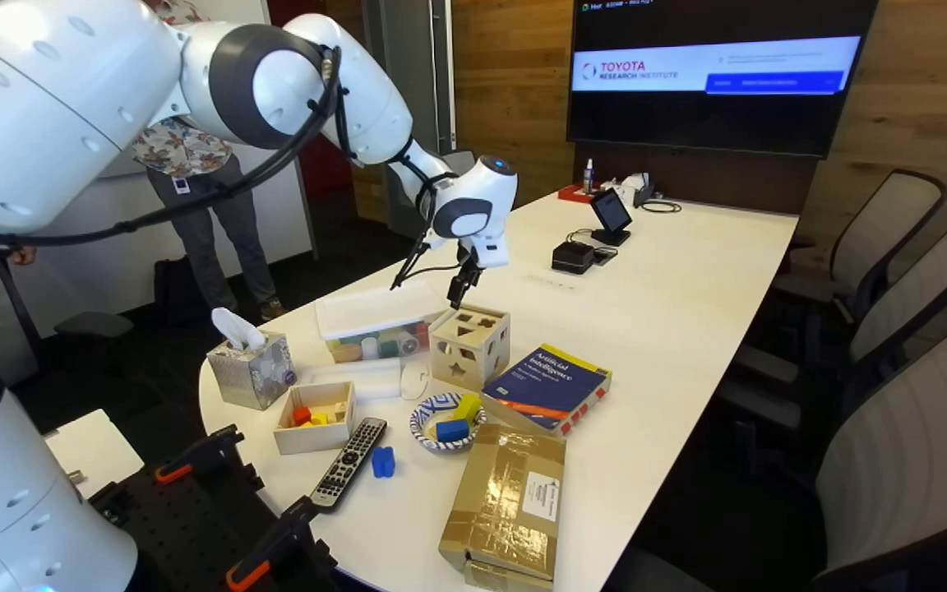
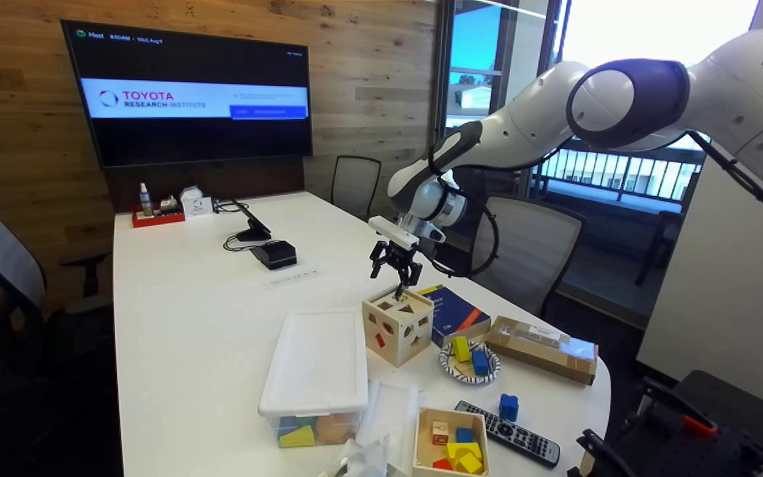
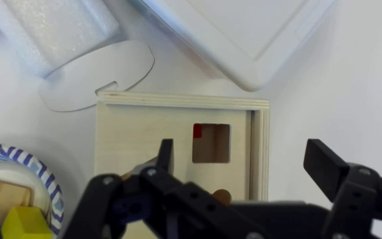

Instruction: Put the orange cube inside the wooden object

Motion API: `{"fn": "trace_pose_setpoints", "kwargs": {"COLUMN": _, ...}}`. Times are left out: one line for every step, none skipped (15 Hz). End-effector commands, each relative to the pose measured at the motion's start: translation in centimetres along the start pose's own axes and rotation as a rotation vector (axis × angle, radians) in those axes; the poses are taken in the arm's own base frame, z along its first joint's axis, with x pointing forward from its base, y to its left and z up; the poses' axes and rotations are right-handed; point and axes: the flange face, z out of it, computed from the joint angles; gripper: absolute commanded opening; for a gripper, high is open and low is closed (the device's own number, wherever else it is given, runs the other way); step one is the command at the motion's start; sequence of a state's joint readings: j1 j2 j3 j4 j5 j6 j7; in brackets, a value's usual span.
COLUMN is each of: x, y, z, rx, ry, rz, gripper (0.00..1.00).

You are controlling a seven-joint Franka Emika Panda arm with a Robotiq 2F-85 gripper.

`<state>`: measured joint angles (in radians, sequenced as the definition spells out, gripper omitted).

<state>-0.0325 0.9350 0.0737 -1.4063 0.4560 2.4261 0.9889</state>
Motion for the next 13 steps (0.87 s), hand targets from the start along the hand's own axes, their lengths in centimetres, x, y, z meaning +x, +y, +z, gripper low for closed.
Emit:
{"fn": "trace_pose_setpoints", "kwargs": {"x": -2.4, "y": 0.9, "z": -2.4, "rx": -0.048, "ry": 0.095, "rz": -0.066, "gripper": 1.0}}
{"fn": "trace_pose_setpoints", "kwargs": {"x": -3.1, "y": 1.3, "z": -2.8, "rx": -0.073, "ry": 0.122, "rz": -0.103, "gripper": 1.0}}
{"fn": "trace_pose_setpoints", "kwargs": {"x": -4.0, "y": 1.9, "z": -3.5, "rx": -0.1, "ry": 0.159, "rz": -0.147, "gripper": 1.0}}
{"fn": "trace_pose_setpoints", "kwargs": {"x": -4.9, "y": 2.5, "z": -4.1, "rx": -0.13, "ry": 0.177, "rz": -0.195, "gripper": 1.0}}
{"fn": "trace_pose_setpoints", "kwargs": {"x": -6.0, "y": 2.9, "z": -4.8, "rx": -0.149, "ry": 0.186, "rz": -0.265, "gripper": 1.0}}
{"fn": "trace_pose_setpoints", "kwargs": {"x": -7.2, "y": 3.3, "z": -5.6, "rx": -0.161, "ry": 0.192, "rz": -0.333, "gripper": 1.0}}
{"fn": "trace_pose_setpoints", "kwargs": {"x": -8.5, "y": 3.7, "z": -6.4, "rx": -0.171, "ry": 0.197, "rz": -0.392, "gripper": 1.0}}
{"fn": "trace_pose_setpoints", "kwargs": {"x": -9.4, "y": 4.0, "z": -7.1, "rx": -0.184, "ry": 0.207, "rz": -0.446, "gripper": 1.0}}
{"fn": "trace_pose_setpoints", "kwargs": {"x": -10.3, "y": 4.3, "z": -8.0, "rx": -0.196, "ry": 0.214, "rz": -0.5, "gripper": 1.0}}
{"fn": "trace_pose_setpoints", "kwargs": {"x": -11.0, "y": 4.6, "z": -8.8, "rx": -0.199, "ry": 0.223, "rz": -0.539, "gripper": 1.0}}
{"fn": "trace_pose_setpoints", "kwargs": {"x": -11.6, "y": 4.8, "z": -9.5, "rx": -0.203, "ry": 0.229, "rz": -0.572, "gripper": 1.0}}
{"fn": "trace_pose_setpoints", "kwargs": {"x": -12.1, "y": 5.0, "z": -10.1, "rx": -0.203, "ry": 0.234, "rz": -0.6, "gripper": 1.0}}
{"fn": "trace_pose_setpoints", "kwargs": {"x": -12.4, "y": 5.2, "z": -10.7, "rx": -0.205, "ry": 0.237, "rz": -0.622, "gripper": 1.0}}
